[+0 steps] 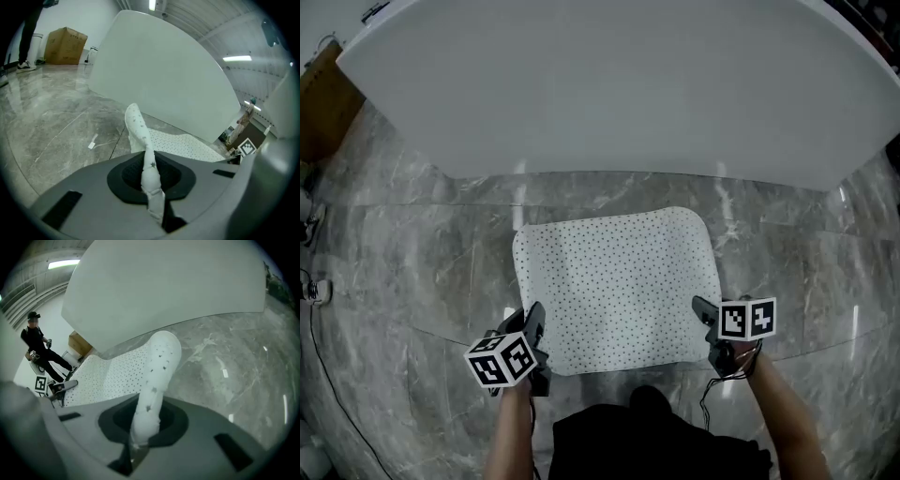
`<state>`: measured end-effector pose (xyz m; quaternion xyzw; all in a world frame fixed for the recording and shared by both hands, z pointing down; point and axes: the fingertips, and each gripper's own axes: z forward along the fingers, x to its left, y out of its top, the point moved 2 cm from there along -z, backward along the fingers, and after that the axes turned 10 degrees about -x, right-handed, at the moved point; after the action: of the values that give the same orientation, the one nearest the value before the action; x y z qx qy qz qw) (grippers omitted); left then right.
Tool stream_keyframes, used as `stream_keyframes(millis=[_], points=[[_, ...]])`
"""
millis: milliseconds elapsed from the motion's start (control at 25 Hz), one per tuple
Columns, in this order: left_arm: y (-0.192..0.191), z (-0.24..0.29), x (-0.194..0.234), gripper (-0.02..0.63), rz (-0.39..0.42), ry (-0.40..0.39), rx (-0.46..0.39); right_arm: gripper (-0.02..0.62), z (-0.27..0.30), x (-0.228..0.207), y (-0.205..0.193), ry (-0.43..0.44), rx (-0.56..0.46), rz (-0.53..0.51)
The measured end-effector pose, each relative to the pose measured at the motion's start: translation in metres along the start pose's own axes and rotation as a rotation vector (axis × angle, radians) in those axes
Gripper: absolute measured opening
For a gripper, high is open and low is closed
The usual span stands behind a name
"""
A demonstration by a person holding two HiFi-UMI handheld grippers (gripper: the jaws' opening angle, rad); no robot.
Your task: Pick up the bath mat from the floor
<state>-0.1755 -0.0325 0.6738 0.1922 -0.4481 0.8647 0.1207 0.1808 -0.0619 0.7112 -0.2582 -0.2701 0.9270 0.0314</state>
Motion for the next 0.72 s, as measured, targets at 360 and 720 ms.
stream_keyframes(millis=[360, 720], points=[[0.004, -0.003, 0.006, 0.023, -0.03, -0.002, -0.015, 0.029, -0.004, 0.011, 0.003, -0.016, -0.016, -0.034], [0.033, -0.018, -0.029, 0.021, -0.062, -0.03, -0.033, 0.028, -0.031, 0.036, 0.024, -0.015, -0.042, -0.083]])
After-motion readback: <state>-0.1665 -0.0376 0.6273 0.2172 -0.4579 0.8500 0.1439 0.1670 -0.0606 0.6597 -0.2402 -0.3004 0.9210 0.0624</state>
